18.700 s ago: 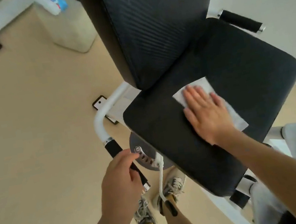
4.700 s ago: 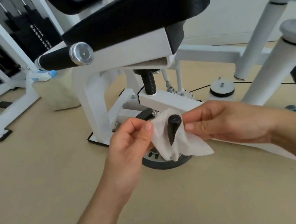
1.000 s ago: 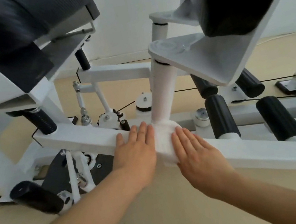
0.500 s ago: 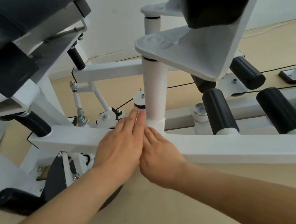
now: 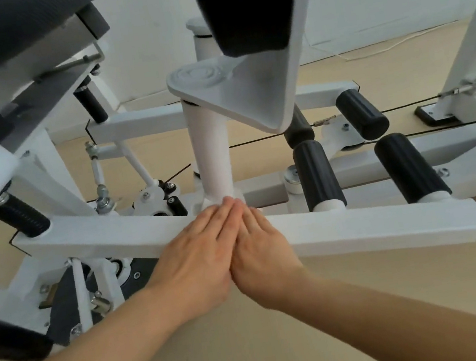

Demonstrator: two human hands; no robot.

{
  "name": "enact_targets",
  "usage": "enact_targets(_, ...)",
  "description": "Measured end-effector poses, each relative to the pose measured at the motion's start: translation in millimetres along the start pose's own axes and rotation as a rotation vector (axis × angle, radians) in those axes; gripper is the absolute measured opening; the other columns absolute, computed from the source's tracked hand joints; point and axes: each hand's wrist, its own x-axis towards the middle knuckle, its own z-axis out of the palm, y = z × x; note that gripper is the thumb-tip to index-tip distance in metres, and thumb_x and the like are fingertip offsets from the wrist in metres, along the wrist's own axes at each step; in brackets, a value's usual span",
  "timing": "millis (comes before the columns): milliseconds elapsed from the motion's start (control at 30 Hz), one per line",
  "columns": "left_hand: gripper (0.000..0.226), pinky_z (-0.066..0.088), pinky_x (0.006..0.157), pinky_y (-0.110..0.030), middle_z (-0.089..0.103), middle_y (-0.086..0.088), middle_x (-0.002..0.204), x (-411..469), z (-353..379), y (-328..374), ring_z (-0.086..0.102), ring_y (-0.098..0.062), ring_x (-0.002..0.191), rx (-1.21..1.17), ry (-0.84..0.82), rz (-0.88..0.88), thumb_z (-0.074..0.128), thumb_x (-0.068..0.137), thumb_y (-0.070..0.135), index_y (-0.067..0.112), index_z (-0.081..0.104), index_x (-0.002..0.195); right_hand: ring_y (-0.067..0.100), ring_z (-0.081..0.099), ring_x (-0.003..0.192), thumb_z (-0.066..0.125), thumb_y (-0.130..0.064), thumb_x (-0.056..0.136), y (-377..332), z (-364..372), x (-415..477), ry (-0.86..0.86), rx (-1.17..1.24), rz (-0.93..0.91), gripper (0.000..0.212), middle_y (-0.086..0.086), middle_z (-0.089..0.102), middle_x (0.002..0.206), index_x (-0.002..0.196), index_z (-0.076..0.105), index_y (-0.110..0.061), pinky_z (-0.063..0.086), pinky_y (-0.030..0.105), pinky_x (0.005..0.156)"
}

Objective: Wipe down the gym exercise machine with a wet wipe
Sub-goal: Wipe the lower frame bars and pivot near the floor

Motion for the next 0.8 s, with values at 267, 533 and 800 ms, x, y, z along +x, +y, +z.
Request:
enact_targets(267, 0.080, 0.044, 0.102, -0.049, 0.047, -0.017, 0.144, 7.5, 8.8, 29.6, 0.049, -0.034, 0.130, 0.078, -0.076, 0.059, 0.069, 0.064, 0.016, 0.003, 0.047, 0.140, 0.040, 0.040, 0.137, 0.063, -0.039, 0.087, 115.0, -11.2, -123.9, -0.142, -0.168, 0.369, 0.077, 0.028, 0.040, 0.147, 0.144, 0.038, 0.007, 0.027, 0.048, 0.112)
enact_targets(533, 0.076, 0.012, 0.120, -0.044, -0.009, -0.002, 0.162, 22.2, -2.1, 47.9, 0.001, -0.022, 0.149, 0.034, -0.089, 0.037, 0.040, 0.095, 0.020, 0.015, -0.008, 0.154, 0.038, 0.031, 0.143, 0.065, -0.037, 0.083, 52.6, -1.4, -71.4, -0.059, -0.044, 0.269, 0.083, 0.025, 0.034, 0.152, 0.147, 0.033, 0.004, 0.024, 0.047, 0.117)
enact_targets(800, 0.073, 0.008, 0.119, -0.036, -0.003, -0.002, 0.162, 37.9, 1.6, 52.0, 0.004, -0.020, 0.147, -0.026, 0.034, 0.150, 0.040, 0.095, 0.022, 0.015, -0.004, 0.154, 0.031, 0.021, 0.148, 0.054, -0.042, 0.090, 85.8, -13.5, -100.2, -0.153, -0.069, 0.199, 0.080, 0.019, 0.023, 0.159, 0.152, 0.023, -0.002, 0.025, 0.045, 0.119)
